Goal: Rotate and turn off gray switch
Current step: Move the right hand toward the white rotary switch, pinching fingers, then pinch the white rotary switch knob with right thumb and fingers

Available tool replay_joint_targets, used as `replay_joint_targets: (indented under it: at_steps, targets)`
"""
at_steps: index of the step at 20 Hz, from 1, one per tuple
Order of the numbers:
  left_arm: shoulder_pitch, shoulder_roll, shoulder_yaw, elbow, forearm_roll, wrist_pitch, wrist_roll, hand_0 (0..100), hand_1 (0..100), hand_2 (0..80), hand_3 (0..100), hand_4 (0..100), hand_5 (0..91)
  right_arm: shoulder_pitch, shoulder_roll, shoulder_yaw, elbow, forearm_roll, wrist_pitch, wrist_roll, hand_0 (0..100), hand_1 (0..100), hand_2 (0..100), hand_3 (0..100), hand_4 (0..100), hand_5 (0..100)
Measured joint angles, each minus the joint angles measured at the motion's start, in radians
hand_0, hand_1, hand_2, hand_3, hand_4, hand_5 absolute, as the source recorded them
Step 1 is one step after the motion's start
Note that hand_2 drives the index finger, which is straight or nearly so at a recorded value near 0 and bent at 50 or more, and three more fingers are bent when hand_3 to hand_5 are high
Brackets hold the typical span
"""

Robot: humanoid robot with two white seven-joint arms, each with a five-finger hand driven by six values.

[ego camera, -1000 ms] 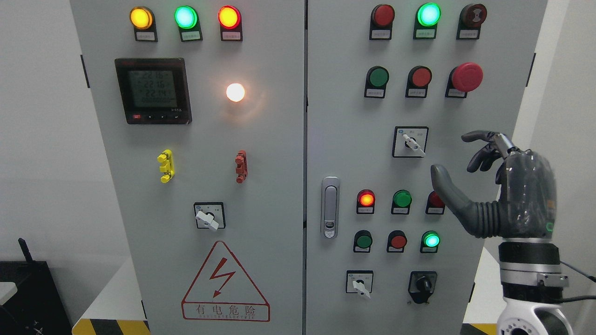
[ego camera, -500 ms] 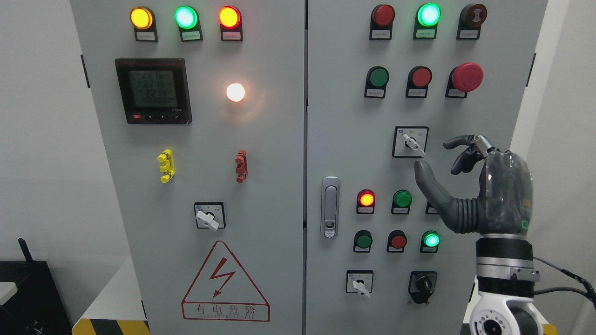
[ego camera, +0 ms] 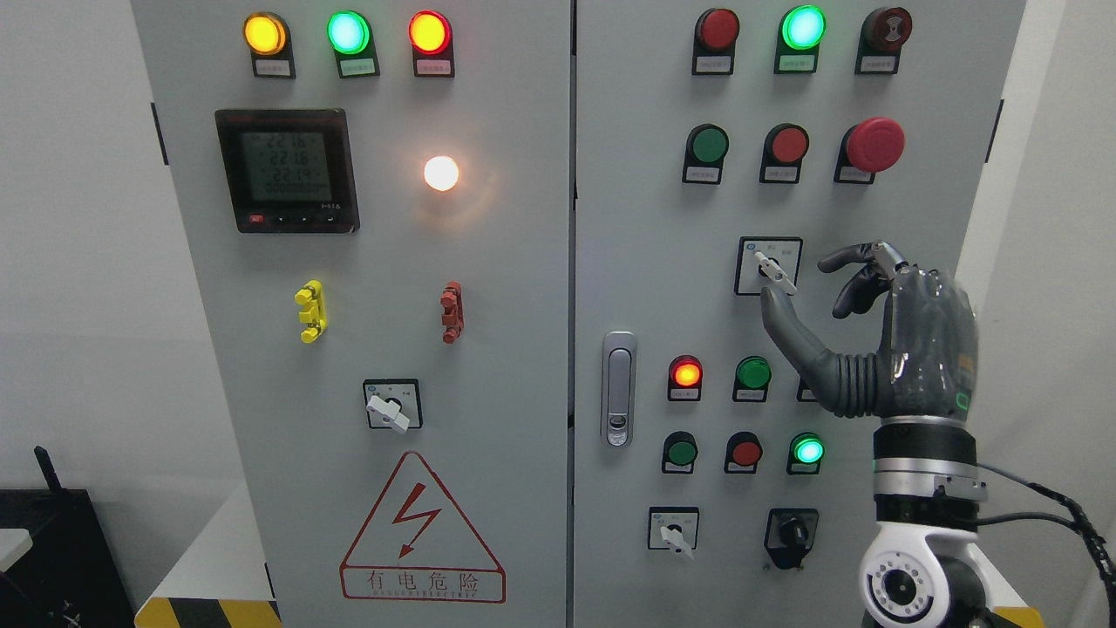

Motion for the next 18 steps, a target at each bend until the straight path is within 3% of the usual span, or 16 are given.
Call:
replay_joint_targets:
  at_steps: [18]
  targets:
    - [0.0,0.0,0.0,0.0,0.0,0.0,0.005,12,39,0.0,0,0,0.0,-0.023,0.004,0.014,0.036,0.002,0.023,0.006,0,45,56,87,85,100]
